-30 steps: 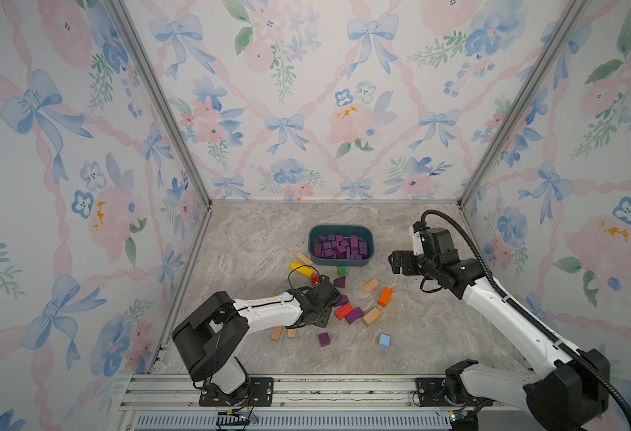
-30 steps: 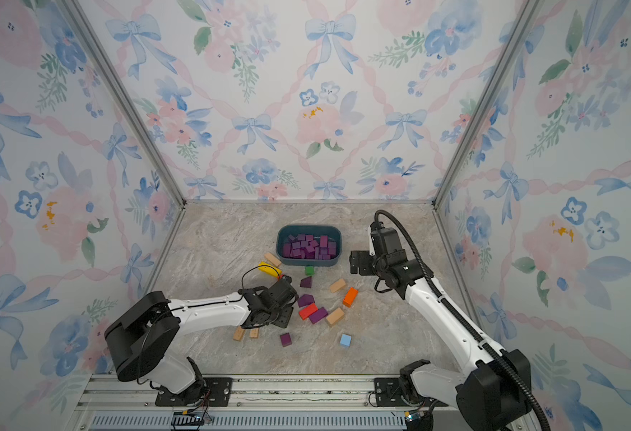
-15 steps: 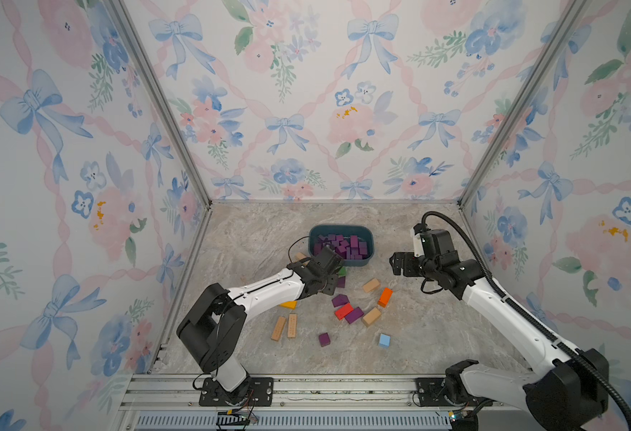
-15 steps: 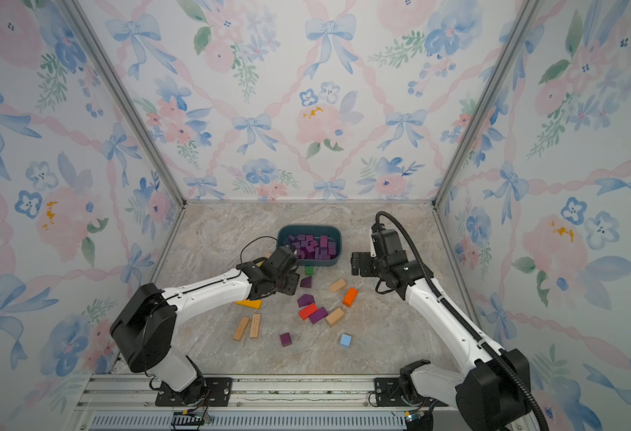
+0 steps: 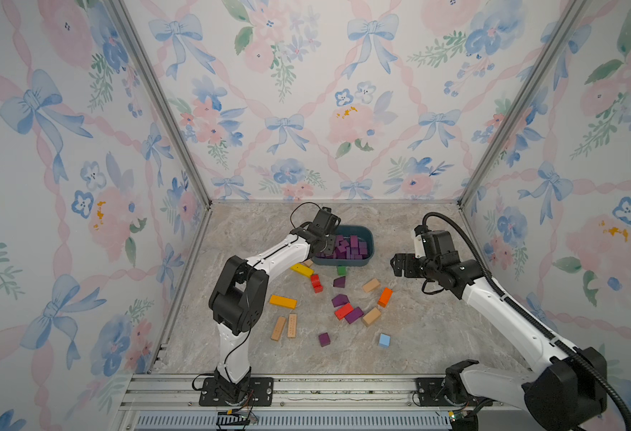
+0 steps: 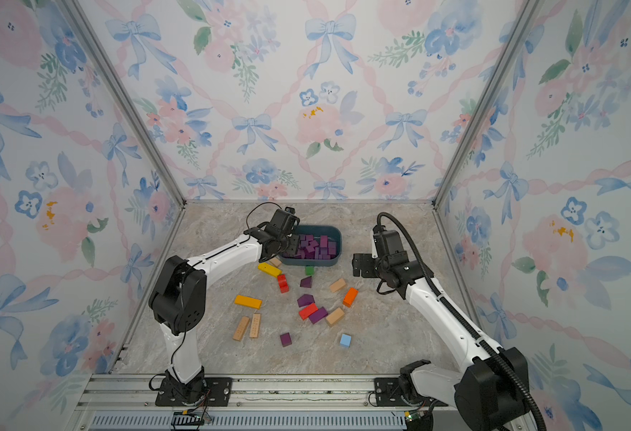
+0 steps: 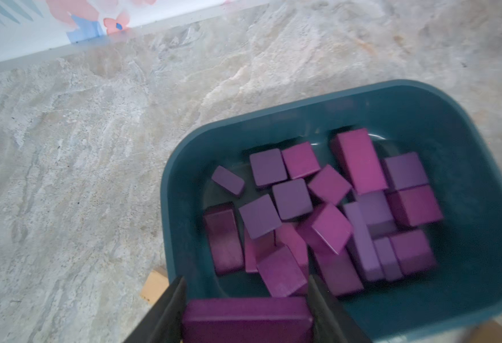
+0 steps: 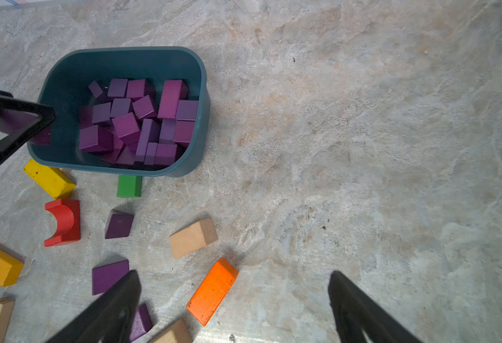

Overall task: Pick purple bricks into the storage bin
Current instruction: Place the building block in the storage box, then pick up the building block from the center of the board.

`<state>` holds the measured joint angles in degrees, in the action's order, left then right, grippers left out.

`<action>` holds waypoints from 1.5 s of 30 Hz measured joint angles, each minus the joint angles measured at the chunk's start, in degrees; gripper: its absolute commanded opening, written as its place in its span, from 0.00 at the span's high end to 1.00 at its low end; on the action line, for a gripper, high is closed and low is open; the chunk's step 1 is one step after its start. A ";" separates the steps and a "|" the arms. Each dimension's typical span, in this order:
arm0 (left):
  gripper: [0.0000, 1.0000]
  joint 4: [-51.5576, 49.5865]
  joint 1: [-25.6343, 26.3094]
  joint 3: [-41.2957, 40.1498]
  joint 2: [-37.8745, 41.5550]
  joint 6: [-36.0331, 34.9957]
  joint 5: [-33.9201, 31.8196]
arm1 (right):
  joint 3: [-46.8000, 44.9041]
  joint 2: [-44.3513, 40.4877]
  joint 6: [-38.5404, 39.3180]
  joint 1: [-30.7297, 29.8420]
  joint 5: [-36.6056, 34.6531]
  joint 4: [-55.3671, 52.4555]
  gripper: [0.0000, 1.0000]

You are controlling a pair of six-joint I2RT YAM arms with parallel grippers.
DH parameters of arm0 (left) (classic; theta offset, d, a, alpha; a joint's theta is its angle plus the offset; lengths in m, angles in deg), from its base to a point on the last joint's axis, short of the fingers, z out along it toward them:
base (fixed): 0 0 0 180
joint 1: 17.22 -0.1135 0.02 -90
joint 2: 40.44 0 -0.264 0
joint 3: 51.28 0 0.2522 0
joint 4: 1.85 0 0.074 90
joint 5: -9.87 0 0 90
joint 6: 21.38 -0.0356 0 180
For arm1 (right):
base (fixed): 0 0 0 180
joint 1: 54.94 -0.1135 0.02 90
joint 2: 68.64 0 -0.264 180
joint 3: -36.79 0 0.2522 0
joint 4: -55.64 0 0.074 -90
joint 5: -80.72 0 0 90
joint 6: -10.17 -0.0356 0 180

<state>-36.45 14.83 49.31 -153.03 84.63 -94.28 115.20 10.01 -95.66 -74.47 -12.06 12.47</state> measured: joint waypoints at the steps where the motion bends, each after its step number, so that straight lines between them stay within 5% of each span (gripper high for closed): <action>1: 0.44 -0.07 -0.48 0.90 -1.22 -0.26 0.02 | -0.20 0.00 0.00 0.00 0.44 0.04 0.03; 4: 0.38 -0.09 -1.40 3.74 -4.31 -0.83 0.07 | -0.85 0.00 0.02 0.00 1.49 0.00 0.03; 10: 0.03 -0.07 -1.79 7.93 -6.97 -1.60 1.07 | -1.40 -0.02 1.03 -0.15 4.57 -0.07 0.03; 17: 0.02 2.38 -1.77 5.01 -4.22 -0.81 0.07 | -2.27 -1.42 3.89 -5.66 7.08 -1.36 0.03; 24: 0.02 15.89 -1.77 -19.87 19.19 1.16 -2.36 | -2.27 -2.12 2.97 -16.92 7.06 -3.78 0.01; 32: 0.02 30.88 -0.13 -44.35 44.98 2.47 -4.52 | -2.60 3.28 -5.86 -29.77 5.97 -1.40 0.19; 45: 0.02 31.91 2.51 -56.08 68.37 4.83 -5.90 | 2.82 16.39 -11.45 -41.79 6.80 -3.41 0.38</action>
<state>-4.54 17.35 -6.77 -84.66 89.46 -100.19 118.02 26.40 -107.12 -116.26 -5.27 9.06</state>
